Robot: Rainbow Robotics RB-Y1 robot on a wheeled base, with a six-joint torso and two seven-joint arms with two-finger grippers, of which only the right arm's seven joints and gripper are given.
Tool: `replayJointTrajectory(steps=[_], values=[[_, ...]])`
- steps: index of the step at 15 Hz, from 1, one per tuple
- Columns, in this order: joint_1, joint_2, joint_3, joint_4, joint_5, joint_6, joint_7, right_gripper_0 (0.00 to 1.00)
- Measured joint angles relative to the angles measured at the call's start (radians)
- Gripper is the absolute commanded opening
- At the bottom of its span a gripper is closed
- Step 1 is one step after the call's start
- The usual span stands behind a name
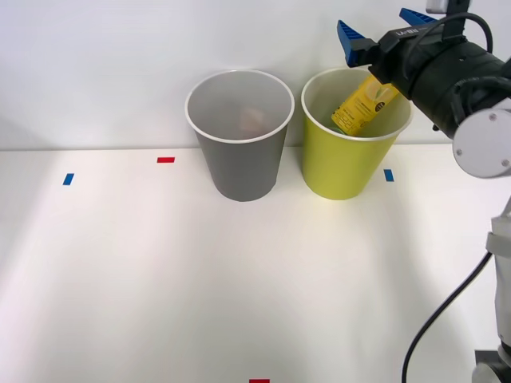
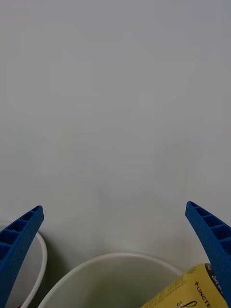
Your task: Put cans in the gray bin, plastic bottles in the light green bin
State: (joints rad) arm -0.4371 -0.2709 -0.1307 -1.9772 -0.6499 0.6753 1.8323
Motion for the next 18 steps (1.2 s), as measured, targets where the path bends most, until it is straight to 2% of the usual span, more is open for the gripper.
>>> replayJointTrajectory(steps=[4, 6, 9, 14, 18], values=[[0.17, -0.04, 0.0, -0.178, -0.092, -0.013, 0.026, 1.0], [0.254, -0.052, 0.0, -0.234, -0.1, -0.027, 0.035, 1.0], [0.429, -0.048, 0.001, -0.294, -0.096, -0.14, 0.049, 1.0], [0.75, 0.008, 0.048, -0.349, -0.065, -0.4, 0.081, 1.0], [0.901, 0.08, 0.073, -0.352, -0.034, -0.485, 0.112, 1.0]])
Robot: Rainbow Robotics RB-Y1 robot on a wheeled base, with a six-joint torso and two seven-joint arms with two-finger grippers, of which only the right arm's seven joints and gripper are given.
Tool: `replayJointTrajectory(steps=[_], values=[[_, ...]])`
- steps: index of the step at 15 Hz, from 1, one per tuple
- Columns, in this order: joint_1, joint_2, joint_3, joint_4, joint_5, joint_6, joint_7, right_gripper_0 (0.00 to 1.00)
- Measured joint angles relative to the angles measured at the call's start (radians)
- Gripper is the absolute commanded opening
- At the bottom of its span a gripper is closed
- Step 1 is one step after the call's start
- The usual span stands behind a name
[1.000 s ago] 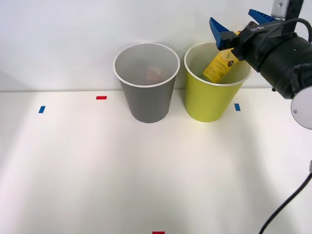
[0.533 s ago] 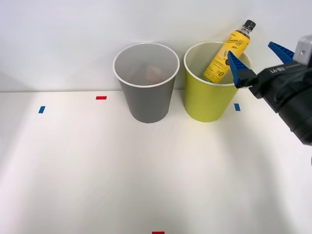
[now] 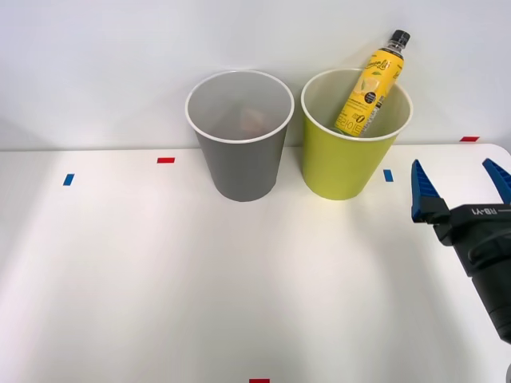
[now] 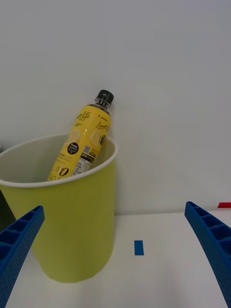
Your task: Put cans in the gray bin, plastic bottles in the light green bin
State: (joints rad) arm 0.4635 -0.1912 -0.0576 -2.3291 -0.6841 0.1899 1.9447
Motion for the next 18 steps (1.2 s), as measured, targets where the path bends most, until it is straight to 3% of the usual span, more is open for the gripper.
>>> replayJointTrajectory(steps=[3, 8, 18], values=[[0.083, 0.039, 0.019, 0.0, 0.011, -0.019, 0.016, 1.0], [0.24, 0.039, 0.062, 0.001, 0.012, -0.065, 0.027, 1.0], [0.355, 0.029, 0.088, 0.0, 0.012, -0.067, 0.067, 1.0]])
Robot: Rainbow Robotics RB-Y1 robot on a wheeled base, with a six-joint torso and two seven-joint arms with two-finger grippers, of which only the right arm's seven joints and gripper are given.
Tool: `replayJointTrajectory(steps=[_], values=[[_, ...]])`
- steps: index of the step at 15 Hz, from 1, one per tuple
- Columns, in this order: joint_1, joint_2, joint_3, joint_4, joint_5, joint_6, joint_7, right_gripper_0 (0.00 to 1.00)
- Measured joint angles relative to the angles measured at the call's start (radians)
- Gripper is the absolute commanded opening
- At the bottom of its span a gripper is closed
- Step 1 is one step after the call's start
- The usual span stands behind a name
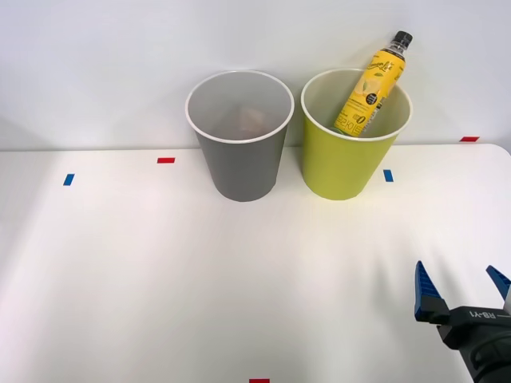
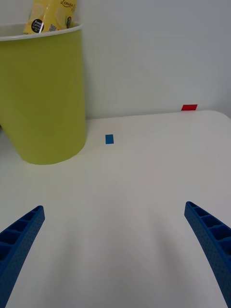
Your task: Put cans in the gray bin, plastic bottles in the light green bin
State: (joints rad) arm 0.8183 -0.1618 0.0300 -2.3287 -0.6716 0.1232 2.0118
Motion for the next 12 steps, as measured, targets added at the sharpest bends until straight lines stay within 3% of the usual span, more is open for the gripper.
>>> replayJointTrajectory(steps=[3, 7, 10, 12], values=[[-0.003, -0.005, 0.012, 0.0, 0.021, 0.001, 0.02, 1.0], [-0.017, 0.04, 0.045, 0.0, 0.193, 0.0, -0.008, 1.0], [-0.016, 0.044, 0.09, 0.007, 0.339, -0.026, -0.173, 1.0], [-0.015, 0.024, 0.124, 0.058, 0.419, -0.133, -0.258, 1.0]])
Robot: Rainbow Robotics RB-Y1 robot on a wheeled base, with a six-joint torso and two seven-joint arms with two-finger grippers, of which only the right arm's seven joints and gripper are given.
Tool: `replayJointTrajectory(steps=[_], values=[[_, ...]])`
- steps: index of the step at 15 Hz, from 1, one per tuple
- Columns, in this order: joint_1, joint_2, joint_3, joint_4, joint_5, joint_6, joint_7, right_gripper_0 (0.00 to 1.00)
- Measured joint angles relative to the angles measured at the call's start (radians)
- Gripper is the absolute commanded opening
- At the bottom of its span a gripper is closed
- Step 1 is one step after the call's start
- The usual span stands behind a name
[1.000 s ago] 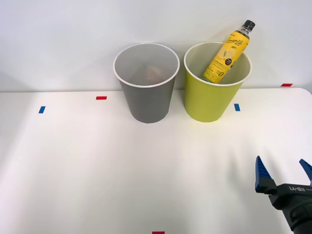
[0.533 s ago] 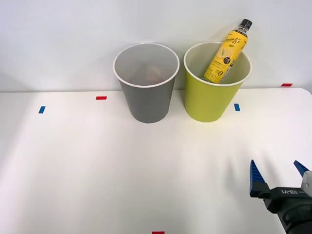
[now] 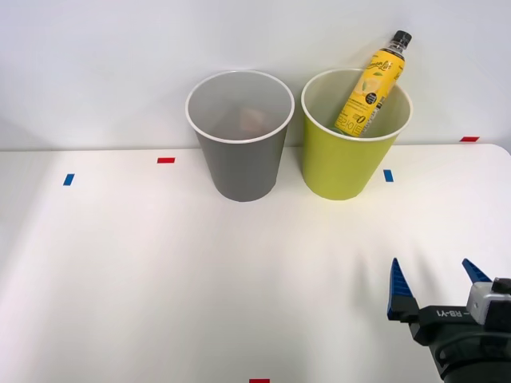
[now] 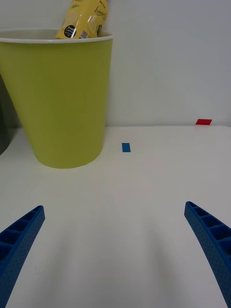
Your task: Put cans in the gray bin, plastic bottles in the light green bin
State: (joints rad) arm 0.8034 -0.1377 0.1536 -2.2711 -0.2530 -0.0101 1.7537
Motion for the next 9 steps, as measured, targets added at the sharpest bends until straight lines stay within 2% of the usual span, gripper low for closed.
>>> replayJointTrajectory(steps=[3, 6, 9], values=[[0.004, -0.026, 0.041, 0.114, 0.112, -0.197, -0.086, 1.0], [0.013, -0.031, 0.076, 0.217, 0.199, -0.373, -0.088, 1.0], [0.042, -0.07, 0.129, 0.251, 0.215, -0.467, -0.061, 1.0]])
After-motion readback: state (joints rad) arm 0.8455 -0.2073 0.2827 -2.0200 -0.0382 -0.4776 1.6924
